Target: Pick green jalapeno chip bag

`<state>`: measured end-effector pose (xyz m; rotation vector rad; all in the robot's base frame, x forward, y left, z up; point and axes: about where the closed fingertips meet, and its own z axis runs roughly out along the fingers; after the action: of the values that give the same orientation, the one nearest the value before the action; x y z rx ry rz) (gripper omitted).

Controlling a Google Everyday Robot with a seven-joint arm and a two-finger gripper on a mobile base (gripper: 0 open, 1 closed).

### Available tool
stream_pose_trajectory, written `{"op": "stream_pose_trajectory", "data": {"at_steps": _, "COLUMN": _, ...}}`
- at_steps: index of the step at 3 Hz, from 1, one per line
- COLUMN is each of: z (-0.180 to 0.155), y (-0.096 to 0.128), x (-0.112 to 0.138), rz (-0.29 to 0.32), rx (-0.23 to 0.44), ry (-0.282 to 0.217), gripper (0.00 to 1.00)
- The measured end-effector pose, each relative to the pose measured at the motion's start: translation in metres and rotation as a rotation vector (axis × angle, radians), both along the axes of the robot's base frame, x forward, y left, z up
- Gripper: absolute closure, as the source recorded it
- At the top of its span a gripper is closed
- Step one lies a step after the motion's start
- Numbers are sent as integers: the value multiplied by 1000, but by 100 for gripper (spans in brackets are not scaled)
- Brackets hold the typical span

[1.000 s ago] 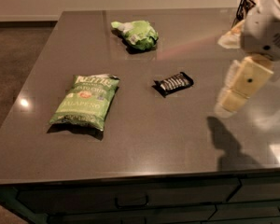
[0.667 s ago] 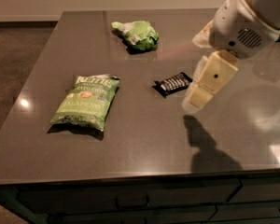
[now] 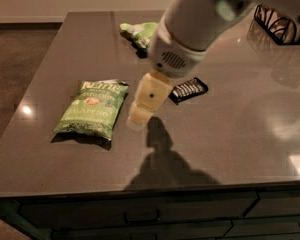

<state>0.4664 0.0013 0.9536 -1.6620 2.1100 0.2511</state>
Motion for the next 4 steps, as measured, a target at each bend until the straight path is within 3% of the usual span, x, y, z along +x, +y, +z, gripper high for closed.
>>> {"op": "stream_pose_trajectory", "data": {"at_steps": 1, "z": -26, "y": 46, "x": 3, "rz": -18, "rx": -77, "ry": 5, "gripper": 0}}
{"op": "stream_pose_trajectory", "data": {"at_steps": 2, "z": -47, "y": 81, "x": 2, "rz": -44, "rx": -112, "ry": 46, "gripper": 0}}
{"op": "stream_pose_trajectory", "data": {"at_steps": 4, "z": -81, "y": 131, "x": -3, "rz": -60, "rx": -142, "ry": 83, "gripper": 0}}
